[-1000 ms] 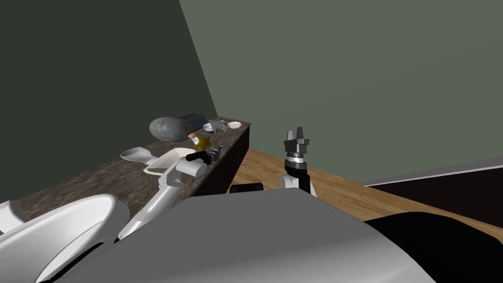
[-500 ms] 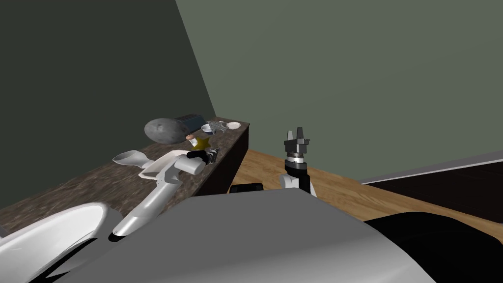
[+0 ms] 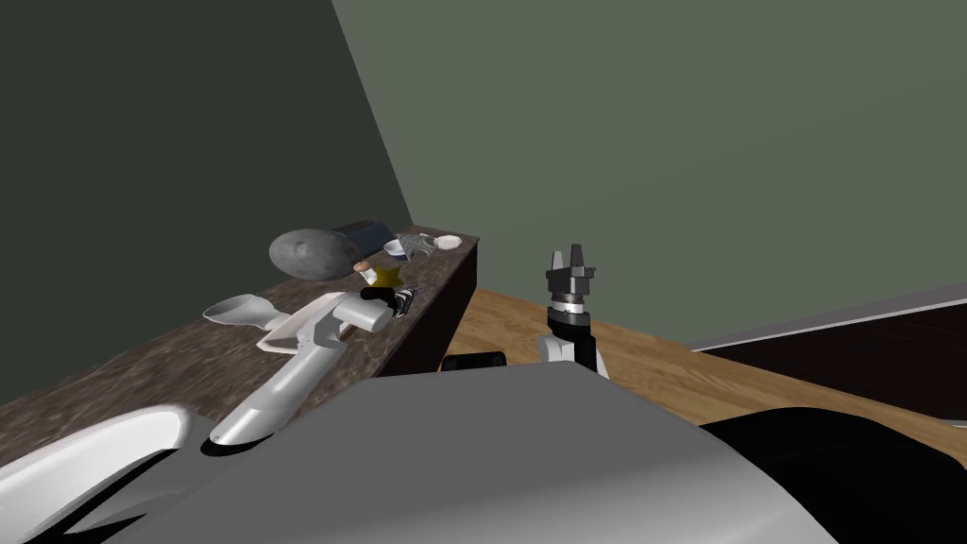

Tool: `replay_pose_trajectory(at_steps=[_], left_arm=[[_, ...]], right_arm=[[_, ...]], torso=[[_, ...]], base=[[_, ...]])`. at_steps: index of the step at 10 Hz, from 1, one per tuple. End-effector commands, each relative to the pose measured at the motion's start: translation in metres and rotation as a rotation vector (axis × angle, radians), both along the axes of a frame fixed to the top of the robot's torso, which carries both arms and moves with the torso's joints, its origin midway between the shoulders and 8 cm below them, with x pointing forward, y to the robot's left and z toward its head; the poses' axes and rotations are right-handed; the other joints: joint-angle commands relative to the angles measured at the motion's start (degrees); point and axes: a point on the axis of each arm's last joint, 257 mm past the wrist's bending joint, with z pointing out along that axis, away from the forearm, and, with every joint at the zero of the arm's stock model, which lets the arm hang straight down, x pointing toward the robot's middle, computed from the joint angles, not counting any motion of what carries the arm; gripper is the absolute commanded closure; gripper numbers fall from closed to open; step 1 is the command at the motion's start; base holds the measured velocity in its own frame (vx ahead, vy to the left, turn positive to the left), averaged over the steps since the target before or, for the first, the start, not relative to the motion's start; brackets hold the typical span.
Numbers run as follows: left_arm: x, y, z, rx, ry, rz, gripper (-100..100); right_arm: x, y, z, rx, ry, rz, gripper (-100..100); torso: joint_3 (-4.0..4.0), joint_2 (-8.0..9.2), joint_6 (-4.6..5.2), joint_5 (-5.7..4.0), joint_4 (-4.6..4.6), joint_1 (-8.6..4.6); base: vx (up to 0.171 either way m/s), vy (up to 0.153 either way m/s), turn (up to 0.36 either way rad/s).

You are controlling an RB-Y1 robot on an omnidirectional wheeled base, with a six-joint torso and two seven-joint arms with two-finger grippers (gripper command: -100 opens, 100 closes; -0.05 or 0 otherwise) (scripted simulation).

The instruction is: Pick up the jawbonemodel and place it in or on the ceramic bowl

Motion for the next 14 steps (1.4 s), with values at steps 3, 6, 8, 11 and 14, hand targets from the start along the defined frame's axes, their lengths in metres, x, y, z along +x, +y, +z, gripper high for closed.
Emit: replay_pose_trajectory(at_steps=[3, 6, 8, 11, 14], left_arm=[[-0.005, 0.015, -0.002, 0.038, 0.033, 0.011, -100], [-0.002, 0.021, -0.013, 0.040, 0.034, 0.020, -100], [-0.002, 0.021, -0.016, 0.040, 0.035, 0.023, -100], [-0.002, 0.022, -0.017, 0.039, 0.035, 0.024, 100], [-0.002, 0.020, -0.017, 0.035, 0.037, 0.023, 0]], right_arm=[[0.000, 0.000, 0.000, 0.000, 0.000, 0.000, 0], [0.000, 0.000, 0.000, 0.000, 0.000, 0.000, 0], [0.000, 0.000, 0.000, 0.000, 0.000, 0.000, 0], [0.000, 0.000, 0.000, 0.000, 0.000, 0.000, 0], [0.000, 0.000, 0.000, 0.000, 0.000, 0.000, 0]], torso=[[0.01, 0.01, -0.01, 0.00, 0.00, 0.01], [0.06, 0.11, 0.00, -0.01, 0.02, -0.05], [0.05, 0.08, 0.00, -0.01, 0.02, -0.05], [0.08, 0.12, 0.05, -0.03, 0.05, -0.07], [0.12, 0.17, 0.00, -0.10, 0.08, -0.13]], base=[[0.027, 0.013, -0.021], [0.007, 0.001, -0.027], [0.011, 0.003, -0.027], [0.000, -0.001, 0.008], [0.000, 0.001, -0.008]])
